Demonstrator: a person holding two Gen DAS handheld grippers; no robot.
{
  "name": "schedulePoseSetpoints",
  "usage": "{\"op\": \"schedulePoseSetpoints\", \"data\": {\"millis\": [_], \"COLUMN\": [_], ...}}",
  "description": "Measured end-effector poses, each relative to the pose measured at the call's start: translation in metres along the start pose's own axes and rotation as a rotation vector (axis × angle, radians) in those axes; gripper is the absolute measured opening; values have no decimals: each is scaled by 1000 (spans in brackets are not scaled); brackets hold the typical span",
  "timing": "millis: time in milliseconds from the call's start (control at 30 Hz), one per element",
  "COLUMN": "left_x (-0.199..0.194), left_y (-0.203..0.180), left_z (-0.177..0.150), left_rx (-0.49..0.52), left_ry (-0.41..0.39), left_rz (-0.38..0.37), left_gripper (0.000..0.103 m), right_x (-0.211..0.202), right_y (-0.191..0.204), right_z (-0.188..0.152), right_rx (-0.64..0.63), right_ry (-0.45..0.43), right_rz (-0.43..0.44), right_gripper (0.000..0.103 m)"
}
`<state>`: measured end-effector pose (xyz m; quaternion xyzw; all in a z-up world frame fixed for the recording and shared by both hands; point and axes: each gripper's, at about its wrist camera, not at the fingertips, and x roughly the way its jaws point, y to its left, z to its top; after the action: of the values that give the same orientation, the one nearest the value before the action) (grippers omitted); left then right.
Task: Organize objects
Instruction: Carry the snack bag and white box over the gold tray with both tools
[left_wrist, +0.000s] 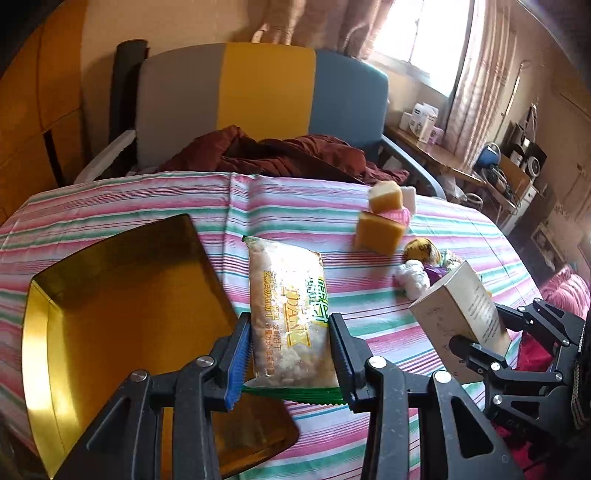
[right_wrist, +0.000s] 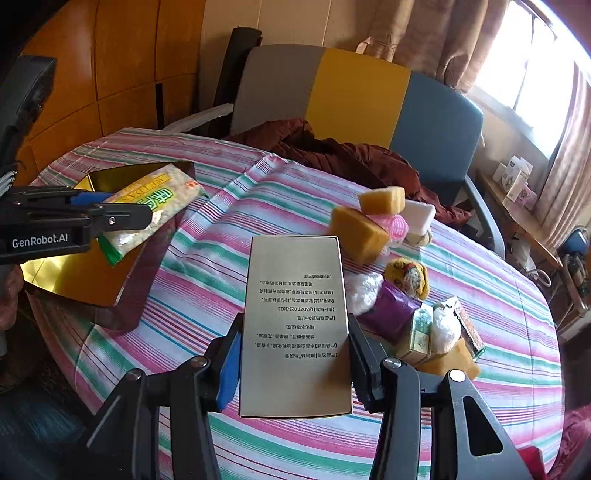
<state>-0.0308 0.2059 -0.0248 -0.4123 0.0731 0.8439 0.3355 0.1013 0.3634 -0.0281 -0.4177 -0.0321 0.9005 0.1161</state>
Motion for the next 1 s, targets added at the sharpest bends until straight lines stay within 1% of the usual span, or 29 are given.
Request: {"op": "schedulePoseSetpoints", "data": {"millis": [167,367,533,700,800,867,933,1000], "left_x": [-12,-29,-43,-58,-64,-68,-74,-82], "left_y": [23,58,97,137,155,164,170,171], "left_z": [-3,-9,-22,-41,-51,-56,-60,-63], "left_rx": [-38,-86,-141,-199,-236,-257,-272,-265], "left_ry": [-16,-46,-61,-67,-66,-61,-66,-86], "left_rz": [26,85,179,329,402,422,444,470], "left_gripper": [41,41,41,41,41,41,46,49], "right_x": [-2,-1,7,21,34,43,50,52], "right_y": [13,33,68,112,139,156,170,183], "right_z": [8,28,52,74,86,93,95,96], "right_rx": [-14,-33,-59,-88,-98,-88,-79,-74], "right_ry": [-10,-30,-44,-45,-31,-18,8,18], "right_rz": [10,49,125,207,244,281,323,361], "right_gripper": [50,50,50,50,50,51,51,51]}}
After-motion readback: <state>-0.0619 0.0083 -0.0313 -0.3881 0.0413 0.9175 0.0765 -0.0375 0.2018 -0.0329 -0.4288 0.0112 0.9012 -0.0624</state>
